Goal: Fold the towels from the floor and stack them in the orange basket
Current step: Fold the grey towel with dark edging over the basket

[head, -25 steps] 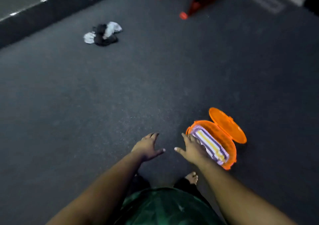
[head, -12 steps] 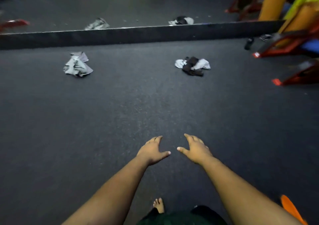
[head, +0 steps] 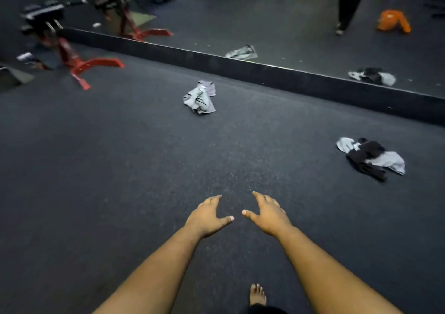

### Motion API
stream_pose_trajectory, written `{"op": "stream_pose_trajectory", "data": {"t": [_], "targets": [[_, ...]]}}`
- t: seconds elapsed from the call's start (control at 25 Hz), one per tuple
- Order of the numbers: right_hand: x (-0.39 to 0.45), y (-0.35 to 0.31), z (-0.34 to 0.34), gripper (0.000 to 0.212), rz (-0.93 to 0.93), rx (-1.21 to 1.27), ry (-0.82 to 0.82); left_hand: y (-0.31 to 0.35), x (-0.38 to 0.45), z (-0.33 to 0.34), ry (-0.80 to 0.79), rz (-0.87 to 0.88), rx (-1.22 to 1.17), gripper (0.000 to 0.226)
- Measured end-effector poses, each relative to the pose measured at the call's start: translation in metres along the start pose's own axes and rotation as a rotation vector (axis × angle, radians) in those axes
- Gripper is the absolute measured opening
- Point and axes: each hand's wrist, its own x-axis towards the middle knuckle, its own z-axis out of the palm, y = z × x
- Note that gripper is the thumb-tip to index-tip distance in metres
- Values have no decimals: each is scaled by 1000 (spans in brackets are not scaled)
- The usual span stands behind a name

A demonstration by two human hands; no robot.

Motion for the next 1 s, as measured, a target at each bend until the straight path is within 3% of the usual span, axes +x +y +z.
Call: {"op": "stream_pose_trajectory", "data": {"t": [0.4, 0.72, 1.0], "targets": [[248, -103, -72, 87, -151, -145, -76, -64, 174, -129, 105, -159, -126, 98], [426, -211, -118, 87, -92, -117, -82, -132, 337, -277, 69, -143, -91, 99], [585, -255, -162, 88, -81, -89, -92, -149, 489, -366, 27, -129, -47, 100]]}}
